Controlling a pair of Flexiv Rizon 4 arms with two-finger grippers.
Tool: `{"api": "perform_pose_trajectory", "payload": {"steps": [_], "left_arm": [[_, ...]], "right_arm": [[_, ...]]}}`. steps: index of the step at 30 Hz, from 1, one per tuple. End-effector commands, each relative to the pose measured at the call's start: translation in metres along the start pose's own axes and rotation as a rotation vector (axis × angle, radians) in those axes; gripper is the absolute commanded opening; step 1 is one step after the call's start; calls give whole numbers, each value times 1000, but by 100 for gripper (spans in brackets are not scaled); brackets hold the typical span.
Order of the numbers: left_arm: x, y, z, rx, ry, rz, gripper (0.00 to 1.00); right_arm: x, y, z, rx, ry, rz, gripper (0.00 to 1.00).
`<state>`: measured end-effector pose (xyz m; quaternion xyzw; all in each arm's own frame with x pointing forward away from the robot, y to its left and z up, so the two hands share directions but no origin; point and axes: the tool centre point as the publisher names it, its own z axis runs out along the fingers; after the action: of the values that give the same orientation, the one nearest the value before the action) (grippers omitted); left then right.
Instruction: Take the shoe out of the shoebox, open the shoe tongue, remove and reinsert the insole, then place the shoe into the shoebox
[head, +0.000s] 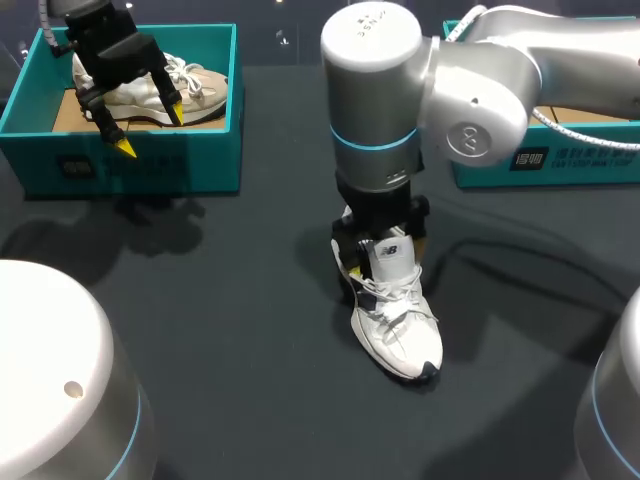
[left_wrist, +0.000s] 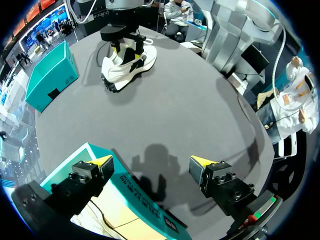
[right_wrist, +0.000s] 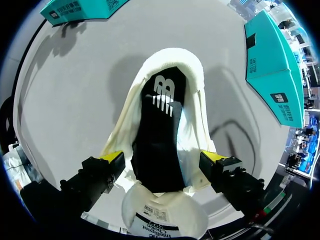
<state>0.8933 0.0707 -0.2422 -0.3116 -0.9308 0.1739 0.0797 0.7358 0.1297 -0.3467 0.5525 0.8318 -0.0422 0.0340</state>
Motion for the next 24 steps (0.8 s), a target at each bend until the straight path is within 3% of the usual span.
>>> {"api": "perform_pose_trajectory", "payload": {"steps": [1, 24], "left_arm": [[0, 0, -1, -2, 2, 0, 100], [0, 0, -1, -2, 2, 0, 100]], "right_arm": [[3, -7, -1, -24, -34, 17, 100], [3, -25, -5, -84, -46, 117, 100]]}}
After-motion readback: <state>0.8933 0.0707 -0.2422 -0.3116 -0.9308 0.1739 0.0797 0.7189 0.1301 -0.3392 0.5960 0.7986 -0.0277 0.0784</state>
